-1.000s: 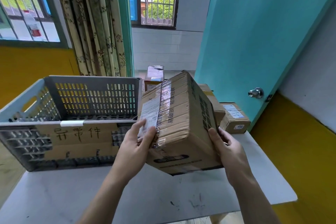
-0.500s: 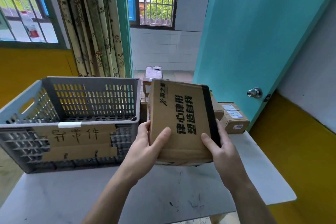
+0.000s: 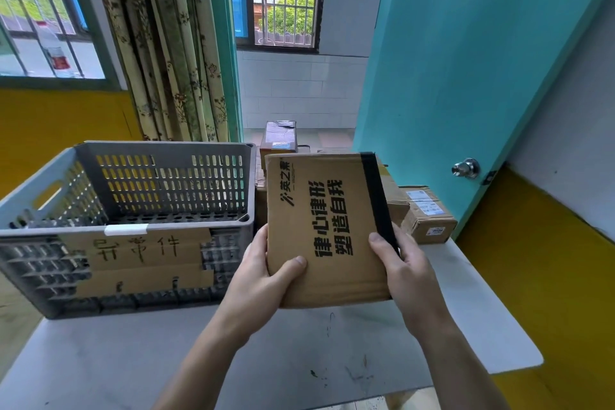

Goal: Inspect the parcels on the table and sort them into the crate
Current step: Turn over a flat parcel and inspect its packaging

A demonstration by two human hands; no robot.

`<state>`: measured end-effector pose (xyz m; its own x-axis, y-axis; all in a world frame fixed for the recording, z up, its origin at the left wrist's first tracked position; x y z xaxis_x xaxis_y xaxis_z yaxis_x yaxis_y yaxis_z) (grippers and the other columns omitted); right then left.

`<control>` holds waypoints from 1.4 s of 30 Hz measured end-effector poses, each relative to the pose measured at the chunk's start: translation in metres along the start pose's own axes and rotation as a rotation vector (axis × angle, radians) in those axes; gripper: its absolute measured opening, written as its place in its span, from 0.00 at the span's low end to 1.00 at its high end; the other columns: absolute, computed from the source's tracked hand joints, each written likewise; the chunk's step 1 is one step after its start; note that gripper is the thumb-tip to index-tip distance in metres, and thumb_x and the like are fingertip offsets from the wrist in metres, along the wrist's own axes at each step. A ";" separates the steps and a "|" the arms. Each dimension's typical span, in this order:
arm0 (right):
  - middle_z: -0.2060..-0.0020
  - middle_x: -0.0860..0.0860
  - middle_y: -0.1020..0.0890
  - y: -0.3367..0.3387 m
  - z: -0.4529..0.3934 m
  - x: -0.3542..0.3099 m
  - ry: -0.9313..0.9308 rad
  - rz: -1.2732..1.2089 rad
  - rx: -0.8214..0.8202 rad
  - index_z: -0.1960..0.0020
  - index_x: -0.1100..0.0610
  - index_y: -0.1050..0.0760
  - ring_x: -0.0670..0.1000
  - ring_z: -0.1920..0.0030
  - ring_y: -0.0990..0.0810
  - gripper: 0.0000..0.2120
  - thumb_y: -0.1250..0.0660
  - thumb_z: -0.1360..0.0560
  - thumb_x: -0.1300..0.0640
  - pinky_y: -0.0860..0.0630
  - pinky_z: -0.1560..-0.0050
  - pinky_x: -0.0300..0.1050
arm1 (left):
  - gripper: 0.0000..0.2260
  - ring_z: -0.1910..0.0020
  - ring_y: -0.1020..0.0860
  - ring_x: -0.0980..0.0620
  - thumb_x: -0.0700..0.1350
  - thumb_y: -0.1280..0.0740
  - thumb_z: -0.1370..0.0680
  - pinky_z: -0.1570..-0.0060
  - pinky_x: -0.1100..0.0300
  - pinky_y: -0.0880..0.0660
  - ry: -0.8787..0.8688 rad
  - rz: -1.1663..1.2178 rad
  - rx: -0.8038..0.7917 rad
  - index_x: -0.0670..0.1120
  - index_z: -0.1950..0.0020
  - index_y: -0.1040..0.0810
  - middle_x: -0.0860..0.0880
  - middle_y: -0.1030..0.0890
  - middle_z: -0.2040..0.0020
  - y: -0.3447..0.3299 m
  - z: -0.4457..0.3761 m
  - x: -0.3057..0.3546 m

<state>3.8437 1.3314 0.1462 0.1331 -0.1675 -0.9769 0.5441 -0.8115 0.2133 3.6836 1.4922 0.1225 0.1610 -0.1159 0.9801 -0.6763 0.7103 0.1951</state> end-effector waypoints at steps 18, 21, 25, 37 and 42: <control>0.46 0.42 0.18 -0.010 0.003 0.011 0.001 0.079 -0.028 0.46 0.36 0.26 0.45 0.46 0.19 0.05 0.37 0.22 0.39 0.21 0.53 0.39 | 0.25 0.51 0.16 0.55 0.71 0.34 0.29 0.54 0.55 0.19 0.081 -0.072 0.097 0.55 0.42 0.27 0.54 0.16 0.47 0.013 -0.009 0.015; 0.51 0.39 0.16 -0.012 0.010 0.016 -0.005 0.061 -0.017 0.47 0.38 0.23 0.42 0.50 0.17 0.06 0.35 0.22 0.41 0.22 0.59 0.33 | 0.23 0.56 0.15 0.57 0.68 0.33 0.27 0.57 0.54 0.17 0.076 -0.114 0.128 0.52 0.45 0.28 0.53 0.15 0.52 0.019 -0.008 0.019; 0.58 0.40 0.15 -0.006 0.004 0.010 0.012 0.097 0.065 0.50 0.44 0.22 0.42 0.55 0.16 0.14 0.36 0.26 0.36 0.20 0.59 0.36 | 0.24 0.57 0.14 0.59 0.66 0.30 0.29 0.52 0.49 0.16 0.058 -0.052 0.102 0.52 0.43 0.28 0.53 0.14 0.50 0.019 -0.009 0.014; 0.53 0.37 0.15 -0.008 0.002 0.008 0.067 0.138 -0.048 0.40 0.42 0.26 0.39 0.53 0.16 0.09 0.35 0.20 0.46 0.19 0.54 0.38 | 0.22 0.55 0.15 0.60 0.74 0.40 0.28 0.53 0.56 0.18 0.168 0.008 0.070 0.65 0.40 0.24 0.60 0.13 0.54 0.018 -0.011 0.011; 0.55 0.42 0.19 -0.005 0.001 -0.004 0.048 0.206 0.031 0.43 0.50 0.29 0.40 0.57 0.20 0.22 0.40 0.26 0.34 0.27 0.65 0.29 | 0.22 0.48 0.16 0.61 0.73 0.38 0.28 0.44 0.55 0.19 0.099 -0.053 0.046 0.64 0.41 0.23 0.63 0.14 0.49 0.011 -0.008 0.009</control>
<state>3.8395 1.3357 0.1486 0.2786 -0.3055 -0.9105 0.4756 -0.7797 0.4072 3.6830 1.5048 0.1329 0.2655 -0.0817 0.9606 -0.6968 0.6724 0.2498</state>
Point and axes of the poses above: each hand's wrist, its own z-axis away from the middle knuckle, its own y-axis out of the back of the hand, x = y × z, the point moved 6 cm from there along -z, towards the middle knuckle
